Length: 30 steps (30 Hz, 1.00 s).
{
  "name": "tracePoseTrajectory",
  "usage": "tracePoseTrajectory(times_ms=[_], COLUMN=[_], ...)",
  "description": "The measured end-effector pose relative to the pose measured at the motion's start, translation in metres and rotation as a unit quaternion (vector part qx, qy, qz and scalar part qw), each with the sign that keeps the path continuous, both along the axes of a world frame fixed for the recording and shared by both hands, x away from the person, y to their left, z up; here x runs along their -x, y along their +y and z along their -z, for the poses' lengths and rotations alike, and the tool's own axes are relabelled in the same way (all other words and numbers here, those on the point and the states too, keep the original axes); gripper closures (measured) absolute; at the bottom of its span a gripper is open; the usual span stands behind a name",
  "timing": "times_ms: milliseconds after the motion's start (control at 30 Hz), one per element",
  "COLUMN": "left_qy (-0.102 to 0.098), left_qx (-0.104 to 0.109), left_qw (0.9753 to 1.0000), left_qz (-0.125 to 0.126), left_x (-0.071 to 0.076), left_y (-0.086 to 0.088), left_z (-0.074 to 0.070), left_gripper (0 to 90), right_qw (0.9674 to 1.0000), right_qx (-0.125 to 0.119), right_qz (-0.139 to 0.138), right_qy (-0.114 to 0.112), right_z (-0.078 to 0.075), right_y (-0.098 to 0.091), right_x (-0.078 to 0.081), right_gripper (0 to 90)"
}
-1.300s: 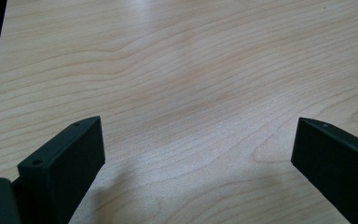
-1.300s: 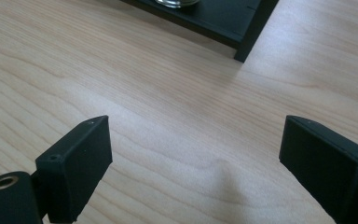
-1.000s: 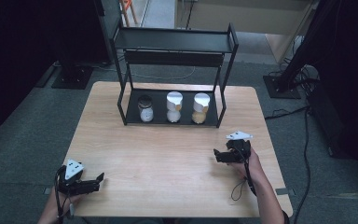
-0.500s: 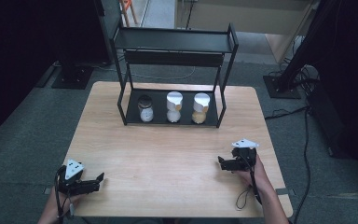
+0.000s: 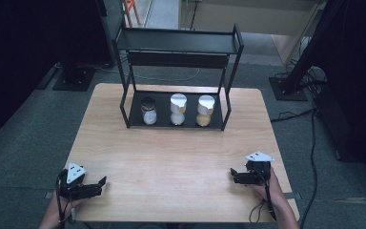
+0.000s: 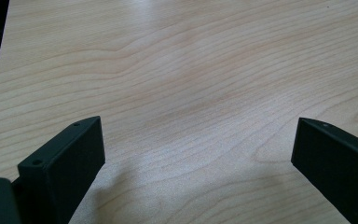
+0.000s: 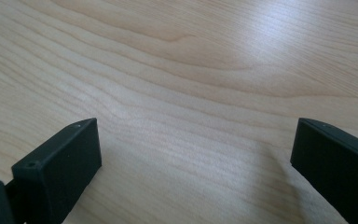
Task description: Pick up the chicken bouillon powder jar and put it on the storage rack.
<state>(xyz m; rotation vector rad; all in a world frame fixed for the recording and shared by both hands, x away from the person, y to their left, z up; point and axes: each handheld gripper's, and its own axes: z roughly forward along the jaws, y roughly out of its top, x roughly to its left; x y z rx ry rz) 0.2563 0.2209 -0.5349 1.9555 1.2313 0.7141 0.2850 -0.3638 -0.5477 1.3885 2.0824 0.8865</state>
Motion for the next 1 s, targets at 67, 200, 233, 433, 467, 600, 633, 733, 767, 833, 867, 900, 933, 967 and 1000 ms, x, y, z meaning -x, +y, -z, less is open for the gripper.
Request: tracePoseTrajectory(times_ms=[67, 200, 233, 433, 467, 600, 633, 733, 767, 833, 867, 900, 933, 967, 1000], left_qy=[0.0, -0.002, -0.002, -0.003, -0.004, -0.005, -0.005, -0.005, -0.005, -0.006, -0.006, -0.006, -0.006, -0.006, -0.006], left_qx=[-0.001, -0.003, -0.004, -0.005, -0.005, -0.006, -0.006, -0.006, -0.006, -0.005, -0.006, -0.006, -0.006, -0.006, -0.006], left_qw=[1.0, 1.0, 1.0, 0.9999, 0.9999, 0.9999, 0.9999, 0.9999, 0.9998, 0.9998, 0.9998, 0.9998, 0.9998, 0.9998, 0.9998], left_qz=[-0.001, -0.003, -0.004, -0.008, -0.009, -0.013, -0.013, -0.015, -0.016, -0.017, -0.017, -0.018, -0.018, -0.018, -0.018], left_x=[0.0, 0.0, 0.001, 0.001, 0.001, 0.001, 0.001, 0.001, 0.001, 0.001, 0.001, 0.001, 0.001, 0.001, 0.001], left_y=[0.0, -0.001, -0.001, -0.001, -0.001, -0.001, -0.001, -0.001, -0.001, -0.001, -0.001, -0.001, -0.001, -0.001, -0.001], left_z=[0.0, 0.0, 0.0, 0.0, 0.0, 0.0, 0.0, 0.0, 0.0, 0.001, 0.0, 0.0, 0.0, 0.001, 0.001], left_gripper=[2.9, 2.9, 2.9, 2.8, 2.9, 2.9, 2.9, 2.9, 2.9, 2.9, 2.9, 2.9, 2.9, 2.9, 2.9], right_qw=[1.0, 1.0, 1.0, 1.0, 1.0, 1.0, 1.0, 0.9999, 0.9999, 0.9999, 0.9999, 1.0, 1.0, 1.0, 1.0], right_qx=[0.001, 0.003, 0.003, 0.002, 0.002, 0.005, 0.006, 0.008, 0.008, 0.008, 0.008, 0.007, 0.006, 0.007, 0.008], right_qz=[0.0, 0.0, 0.0, 0.0, 0.0, -0.001, -0.002, -0.004, -0.003, -0.001, -0.001, -0.001, -0.001, -0.001, -0.001], right_qy=[-0.001, -0.002, -0.002, -0.005, -0.005, -0.007, -0.007, -0.007, -0.007, -0.007, -0.007, -0.007, -0.007, -0.005, -0.005], right_z=[0.0, 0.0, 0.0, 0.002, 0.002, 0.002, 0.002, 0.002, 0.002, 0.002, 0.003, 0.003, 0.003, 0.003, 0.003], right_y=[-0.002, -0.007, -0.008, -0.013, -0.013, -0.016, -0.017, -0.02, -0.021, -0.024, -0.025, -0.026, -0.028, -0.029, -0.031], right_x=[0.003, 0.008, 0.01, 0.018, 0.019, 0.023, 0.023, 0.026, 0.027, 0.028, 0.029, 0.031, 0.032, 0.033, 0.035], right_gripper=[1.3, 1.3, 1.3, 1.3, 1.3, 1.3, 1.3, 1.3, 1.3, 1.3, 1.3, 1.3, 1.3, 1.3, 1.3])
